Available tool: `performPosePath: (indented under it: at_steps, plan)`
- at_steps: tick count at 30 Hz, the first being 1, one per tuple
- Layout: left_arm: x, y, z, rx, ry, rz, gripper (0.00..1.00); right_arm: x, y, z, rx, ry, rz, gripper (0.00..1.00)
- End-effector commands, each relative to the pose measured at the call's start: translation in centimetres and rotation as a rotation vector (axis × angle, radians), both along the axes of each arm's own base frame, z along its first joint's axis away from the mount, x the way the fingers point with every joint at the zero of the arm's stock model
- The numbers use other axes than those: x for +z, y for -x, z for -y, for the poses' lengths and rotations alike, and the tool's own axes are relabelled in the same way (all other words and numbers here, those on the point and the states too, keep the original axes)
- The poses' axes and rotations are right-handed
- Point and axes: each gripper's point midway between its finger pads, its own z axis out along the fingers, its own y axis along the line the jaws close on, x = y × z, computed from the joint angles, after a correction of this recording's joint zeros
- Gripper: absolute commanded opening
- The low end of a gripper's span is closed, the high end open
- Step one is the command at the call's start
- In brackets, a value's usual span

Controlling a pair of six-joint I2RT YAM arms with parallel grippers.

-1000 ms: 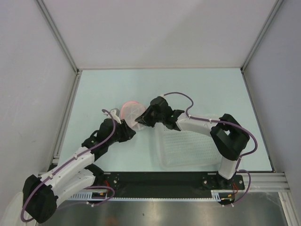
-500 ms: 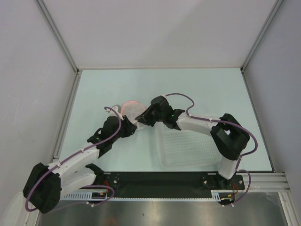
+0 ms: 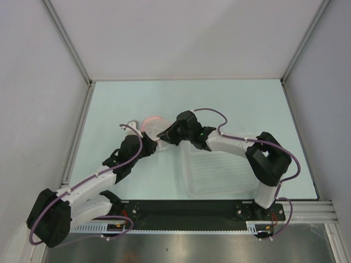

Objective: Place the bra in the laundry bag and zip it closed

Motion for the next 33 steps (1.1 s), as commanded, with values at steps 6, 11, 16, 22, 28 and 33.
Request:
performPosePath:
  at_steps: [6,11,16,22,28,33]
  plan:
    - [4.2,-2.2,0.6,0.005,0.028,0.174,0.47,1.3,0.4,-0.7,0.023,-0.041,0.001,0.00]
    - [5.1,-2.4,0.5,0.005,0.038,0.241,0.44,1.3,0.6,-0.9,0.034,-0.048,-0.004,0.00]
    - [5.7,-2.7,0.5,0.004,0.048,0.288,0.41,1.5,0.8,-1.1,0.043,-0.057,-0.003,0.00]
    - [6.9,-3.0,0.8,0.002,0.064,0.339,0.38,1.8,1.0,-1.4,0.054,-0.068,-0.004,0.00]
    - [6.9,-3.6,0.4,0.018,0.024,0.331,0.27,2.1,1.1,-1.5,0.058,-0.080,-0.009,0.00]
    - [7.0,-4.1,-0.3,0.064,-0.011,0.317,0.10,2.5,1.3,-1.3,0.055,-0.086,-0.007,0.00]
